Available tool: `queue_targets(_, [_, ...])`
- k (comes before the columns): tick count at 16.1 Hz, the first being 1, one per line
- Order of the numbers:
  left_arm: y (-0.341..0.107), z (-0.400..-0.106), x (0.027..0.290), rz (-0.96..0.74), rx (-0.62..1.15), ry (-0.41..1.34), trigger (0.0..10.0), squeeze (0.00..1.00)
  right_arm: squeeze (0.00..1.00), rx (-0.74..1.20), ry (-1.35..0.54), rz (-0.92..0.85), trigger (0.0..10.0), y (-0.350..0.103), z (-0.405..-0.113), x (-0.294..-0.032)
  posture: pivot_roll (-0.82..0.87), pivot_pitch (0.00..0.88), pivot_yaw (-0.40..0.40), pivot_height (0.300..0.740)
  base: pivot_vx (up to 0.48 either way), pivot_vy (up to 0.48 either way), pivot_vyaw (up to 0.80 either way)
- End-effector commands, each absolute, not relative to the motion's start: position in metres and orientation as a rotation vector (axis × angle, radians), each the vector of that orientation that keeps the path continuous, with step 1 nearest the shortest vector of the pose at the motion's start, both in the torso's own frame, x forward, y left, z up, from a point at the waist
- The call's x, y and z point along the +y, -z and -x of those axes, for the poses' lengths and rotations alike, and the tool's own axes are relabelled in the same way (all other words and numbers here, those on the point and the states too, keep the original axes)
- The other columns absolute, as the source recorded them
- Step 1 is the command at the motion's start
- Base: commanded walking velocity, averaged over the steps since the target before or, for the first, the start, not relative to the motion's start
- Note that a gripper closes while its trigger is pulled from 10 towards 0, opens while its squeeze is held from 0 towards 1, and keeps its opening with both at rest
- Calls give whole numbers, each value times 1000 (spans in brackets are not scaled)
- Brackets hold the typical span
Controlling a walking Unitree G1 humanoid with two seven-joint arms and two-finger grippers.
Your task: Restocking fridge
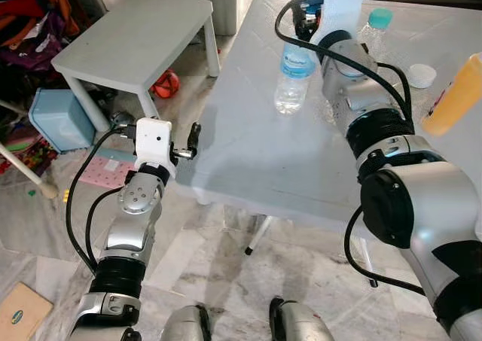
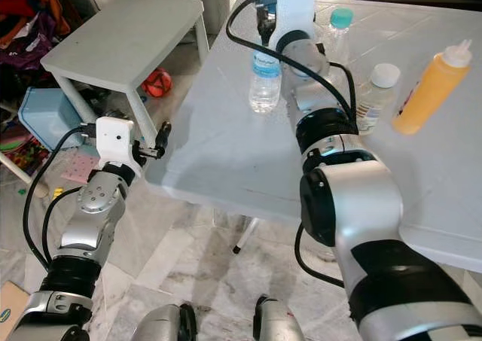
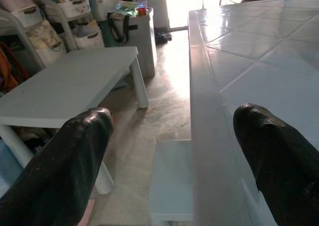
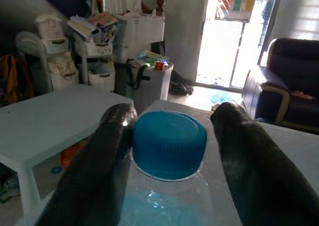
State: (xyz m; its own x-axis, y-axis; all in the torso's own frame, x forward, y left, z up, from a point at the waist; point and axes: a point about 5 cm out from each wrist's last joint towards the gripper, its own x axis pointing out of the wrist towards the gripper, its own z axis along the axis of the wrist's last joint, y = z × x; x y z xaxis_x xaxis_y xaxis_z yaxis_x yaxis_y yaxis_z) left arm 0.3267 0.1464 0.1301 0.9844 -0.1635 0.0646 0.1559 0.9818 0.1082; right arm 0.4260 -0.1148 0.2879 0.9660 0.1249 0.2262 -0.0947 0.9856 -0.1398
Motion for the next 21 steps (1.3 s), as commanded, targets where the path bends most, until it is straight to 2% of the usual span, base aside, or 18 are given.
queue_targets(1, [-132,-328,146,-119,-72,167,10000,0,0,-223,-111,124,0,-291,-427,-112,3,137,76,740,0,0,0])
queue_targets(8, [-133,-330,146,-121,-74,167,10000,0,0,-224,-98,118,0,-291,-427,-115,2,127,72,740,0,0,0])
queue_targets(11, [-126,-323,159,-147,-52,153,10000,0,0,-254,-177,23,0,-291,-425,-114,-4,86,61,740,0,0,0])
queue_targets(14, [-120,-317,168,-154,-31,130,10000,0,0,-255,-267,20,0,-271,-416,-119,-16,58,64,740,0,0,0])
queue_targets(16, [-116,-316,169,-152,-19,121,10000,0,0,-273,-298,-5,0,-261,-401,-122,-31,40,63,740,0,0,0])
queue_targets(18, [-115,-320,164,-152,-13,124,10000,0,0,-332,-359,-90,0,-258,-376,-113,-38,21,61,740,0,0,0])
queue_targets(19, [-117,-321,163,-199,-15,87,10000,0,0,-362,-399,-107,0,-253,-357,-107,-49,16,69,740,0,0,0])
queue_targets(20, [-117,-321,165,-174,-2,65,10000,0,0,-384,-421,-94,0,-247,-343,-104,-60,13,81,740,0,0,0])
queue_targets(21, [-116,-319,169,-145,-5,41,10000,0,0,-394,-438,-79,1412,-242,-329,-104,-69,2,94,740,0,0,0])
